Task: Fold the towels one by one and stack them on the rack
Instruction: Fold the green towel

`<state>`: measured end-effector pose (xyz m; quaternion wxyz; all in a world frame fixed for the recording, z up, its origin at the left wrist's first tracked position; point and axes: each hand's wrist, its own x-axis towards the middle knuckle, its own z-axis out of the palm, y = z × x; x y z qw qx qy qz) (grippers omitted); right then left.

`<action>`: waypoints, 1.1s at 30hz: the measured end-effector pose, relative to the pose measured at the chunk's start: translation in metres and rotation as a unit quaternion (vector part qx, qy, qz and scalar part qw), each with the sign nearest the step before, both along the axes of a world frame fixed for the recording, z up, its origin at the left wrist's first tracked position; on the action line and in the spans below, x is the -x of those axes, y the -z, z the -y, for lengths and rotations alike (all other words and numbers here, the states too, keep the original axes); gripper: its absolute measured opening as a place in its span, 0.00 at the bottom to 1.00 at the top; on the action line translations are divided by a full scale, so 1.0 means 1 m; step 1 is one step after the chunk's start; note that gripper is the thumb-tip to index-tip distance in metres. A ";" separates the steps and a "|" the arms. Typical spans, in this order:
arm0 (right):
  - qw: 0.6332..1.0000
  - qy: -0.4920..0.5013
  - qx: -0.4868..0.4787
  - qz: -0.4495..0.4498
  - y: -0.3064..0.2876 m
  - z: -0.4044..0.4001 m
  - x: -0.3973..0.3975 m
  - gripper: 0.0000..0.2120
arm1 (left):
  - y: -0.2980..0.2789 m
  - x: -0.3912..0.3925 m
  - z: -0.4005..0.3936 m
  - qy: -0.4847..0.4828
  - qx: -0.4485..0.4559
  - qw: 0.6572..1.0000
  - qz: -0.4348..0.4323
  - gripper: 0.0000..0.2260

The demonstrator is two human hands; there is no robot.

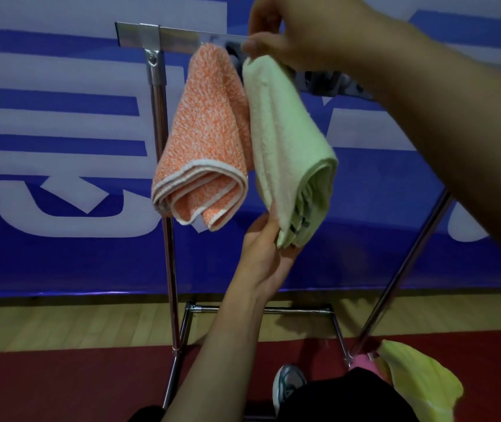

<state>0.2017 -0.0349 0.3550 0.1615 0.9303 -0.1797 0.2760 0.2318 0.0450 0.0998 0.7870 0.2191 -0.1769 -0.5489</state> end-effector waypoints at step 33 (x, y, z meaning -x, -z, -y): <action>0.987 0.099 0.110 0.056 0.035 -0.040 0.007 0.26 | 0.034 -0.029 -0.014 0.086 -0.120 0.988 0.047 0.14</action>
